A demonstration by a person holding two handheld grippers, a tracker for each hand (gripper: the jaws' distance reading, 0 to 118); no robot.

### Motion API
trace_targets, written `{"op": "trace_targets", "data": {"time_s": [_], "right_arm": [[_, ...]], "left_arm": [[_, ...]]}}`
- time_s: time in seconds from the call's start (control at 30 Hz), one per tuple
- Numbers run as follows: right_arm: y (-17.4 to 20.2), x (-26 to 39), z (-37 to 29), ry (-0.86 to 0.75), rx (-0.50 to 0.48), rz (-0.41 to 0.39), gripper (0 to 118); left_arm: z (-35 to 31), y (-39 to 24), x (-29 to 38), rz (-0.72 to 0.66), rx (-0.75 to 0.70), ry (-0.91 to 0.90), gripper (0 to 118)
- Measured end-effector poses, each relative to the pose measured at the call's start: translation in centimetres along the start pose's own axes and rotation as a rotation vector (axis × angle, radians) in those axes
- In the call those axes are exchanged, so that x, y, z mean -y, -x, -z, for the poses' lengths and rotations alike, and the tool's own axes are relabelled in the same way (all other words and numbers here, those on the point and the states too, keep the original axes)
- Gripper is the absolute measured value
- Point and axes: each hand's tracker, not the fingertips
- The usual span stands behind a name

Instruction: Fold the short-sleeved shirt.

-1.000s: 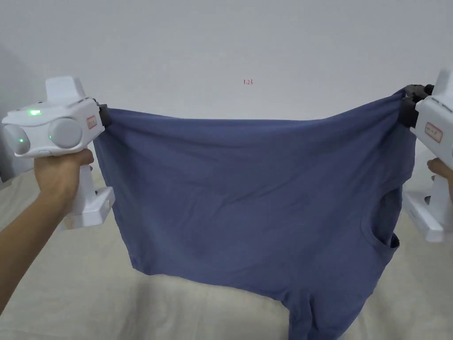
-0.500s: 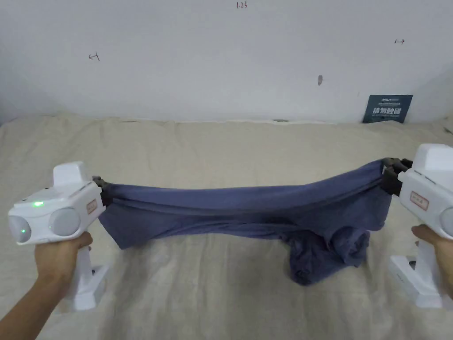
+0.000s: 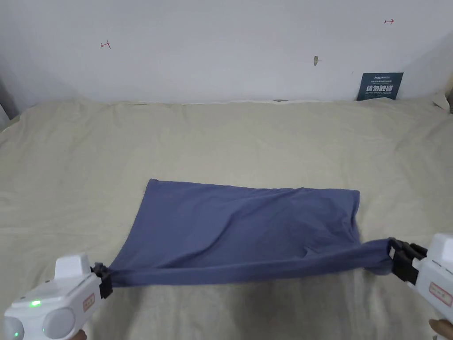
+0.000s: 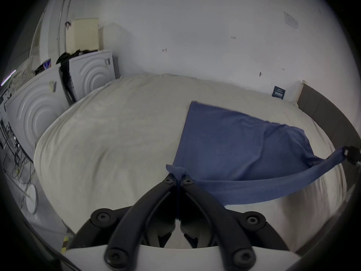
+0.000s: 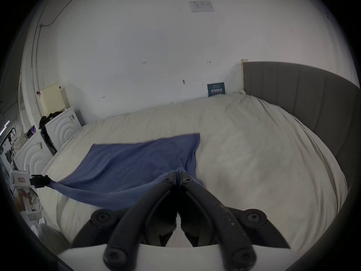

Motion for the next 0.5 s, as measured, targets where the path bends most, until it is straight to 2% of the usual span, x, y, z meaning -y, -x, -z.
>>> {"op": "trace_targets", "data": {"time_s": [0.23,0.3,0.4,0.5], "right_arm": [[-2.1,7.8,-3.5,0.157,0.045,0.035,3],[-2.2,9.6,-3.2,0.231,0.09,0.038,3],[-2.6,12.2,-1.9,0.335,0.126,0.094,4],[-2.5,14.2,-0.4,0.415,0.152,0.087,4]], "left_arm": [[-1.5,1.2,6.3,-0.018,-0.021,0.117,3],[-1.3,1.2,7.8,0.005,-0.039,0.164,3],[-0.3,1.1,9.7,0.042,-0.056,0.23,3],[0.1,0.7,10.3,0.07,-0.067,0.222,3]]}}
